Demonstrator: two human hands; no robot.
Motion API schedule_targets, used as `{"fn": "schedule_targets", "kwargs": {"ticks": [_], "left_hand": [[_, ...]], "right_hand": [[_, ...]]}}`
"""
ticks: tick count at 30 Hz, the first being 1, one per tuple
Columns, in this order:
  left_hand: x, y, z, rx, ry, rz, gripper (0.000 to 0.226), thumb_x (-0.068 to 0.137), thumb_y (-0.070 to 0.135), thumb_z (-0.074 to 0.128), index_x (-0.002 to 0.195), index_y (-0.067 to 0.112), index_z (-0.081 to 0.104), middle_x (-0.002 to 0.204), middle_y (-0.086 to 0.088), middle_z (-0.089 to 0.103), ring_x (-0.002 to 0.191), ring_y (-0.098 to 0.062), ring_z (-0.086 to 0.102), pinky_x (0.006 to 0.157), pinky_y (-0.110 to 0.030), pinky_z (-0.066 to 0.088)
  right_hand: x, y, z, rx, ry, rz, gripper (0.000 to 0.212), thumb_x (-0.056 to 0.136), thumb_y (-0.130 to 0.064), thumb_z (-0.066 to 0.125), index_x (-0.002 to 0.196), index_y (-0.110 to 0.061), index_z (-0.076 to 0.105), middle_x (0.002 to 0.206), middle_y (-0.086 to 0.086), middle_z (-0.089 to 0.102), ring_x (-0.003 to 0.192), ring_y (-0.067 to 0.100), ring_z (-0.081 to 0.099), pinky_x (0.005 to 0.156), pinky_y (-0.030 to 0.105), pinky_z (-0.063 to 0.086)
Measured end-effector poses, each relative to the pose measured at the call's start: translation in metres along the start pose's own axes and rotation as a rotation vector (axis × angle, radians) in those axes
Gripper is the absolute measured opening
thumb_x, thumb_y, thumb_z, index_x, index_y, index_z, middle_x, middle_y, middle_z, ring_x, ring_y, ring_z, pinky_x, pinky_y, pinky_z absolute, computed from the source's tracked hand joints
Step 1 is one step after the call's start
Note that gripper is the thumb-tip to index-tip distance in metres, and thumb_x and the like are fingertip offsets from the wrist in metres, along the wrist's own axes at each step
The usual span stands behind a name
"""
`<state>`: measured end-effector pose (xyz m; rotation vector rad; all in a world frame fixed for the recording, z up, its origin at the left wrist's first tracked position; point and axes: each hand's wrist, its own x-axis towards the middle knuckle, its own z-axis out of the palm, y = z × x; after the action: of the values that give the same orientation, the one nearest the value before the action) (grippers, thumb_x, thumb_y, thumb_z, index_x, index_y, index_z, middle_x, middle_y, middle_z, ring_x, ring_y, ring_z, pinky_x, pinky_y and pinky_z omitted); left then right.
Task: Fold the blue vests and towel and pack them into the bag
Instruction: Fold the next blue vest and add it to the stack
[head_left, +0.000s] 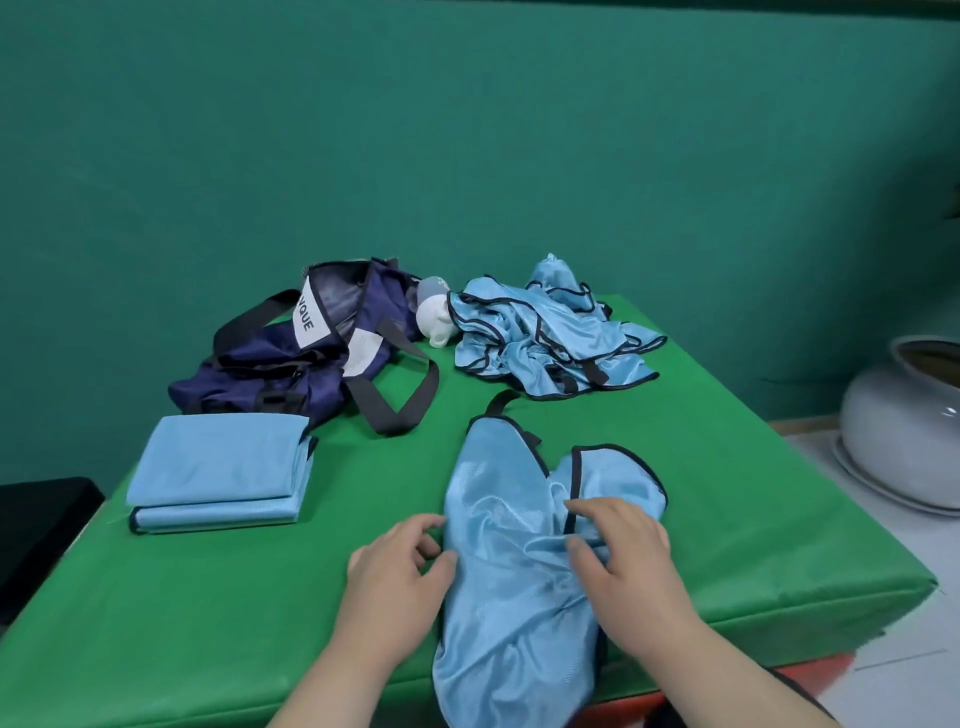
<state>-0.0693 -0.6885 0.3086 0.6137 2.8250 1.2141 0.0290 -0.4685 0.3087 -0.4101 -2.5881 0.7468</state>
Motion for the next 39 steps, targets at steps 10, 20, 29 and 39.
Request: {"fn": "schedule_targets", "kwargs": {"ticks": [10,20,29,39], "left_hand": [[0.029,-0.005,0.008,0.114,-0.003,0.052,0.033,0.093,0.051,0.047,0.122,0.038,0.057,0.108,0.025,0.049,0.101,-0.004,0.049,0.100,-0.034,0.038],[0.052,0.002,0.023,0.229,-0.277,0.329,0.042,0.101,0.035,0.041,0.142,0.044,0.043,0.151,0.032,0.029,0.145,0.005,0.012,0.116,-0.019,0.001],[0.057,0.001,0.023,0.221,-0.268,0.294,0.041,0.101,0.036,0.047,0.140,0.045,0.043,0.139,0.039,0.030,0.140,0.009,0.016,0.117,-0.020,0.000],[0.060,-0.003,0.019,0.149,-0.247,0.311,0.041,0.097,0.035,0.050,0.137,0.046,0.048,0.131,0.042,0.025,0.142,0.007,0.014,0.113,-0.015,-0.004]], "right_hand": [[0.024,-0.003,0.025,-0.195,-0.146,-0.020,0.041,0.097,-0.037,0.039,0.134,-0.037,0.056,0.129,-0.025,0.053,0.123,-0.007,0.040,0.121,0.035,0.002],[0.035,0.004,0.014,0.060,-0.049,0.030,0.027,0.094,-0.039,0.048,0.116,-0.046,0.063,0.111,-0.037,0.055,0.117,-0.019,0.036,0.114,0.037,0.027],[0.107,0.018,-0.008,-0.186,-0.297,0.008,0.066,0.087,0.002,0.050,0.132,-0.046,0.054,0.149,-0.012,0.037,0.145,0.012,0.019,0.122,0.042,0.015],[0.140,-0.003,-0.027,-0.106,-0.251,-0.053,0.018,0.085,-0.019,0.064,0.077,-0.033,0.057,0.128,-0.012,0.061,0.111,0.007,0.058,0.094,0.026,0.045]]}}
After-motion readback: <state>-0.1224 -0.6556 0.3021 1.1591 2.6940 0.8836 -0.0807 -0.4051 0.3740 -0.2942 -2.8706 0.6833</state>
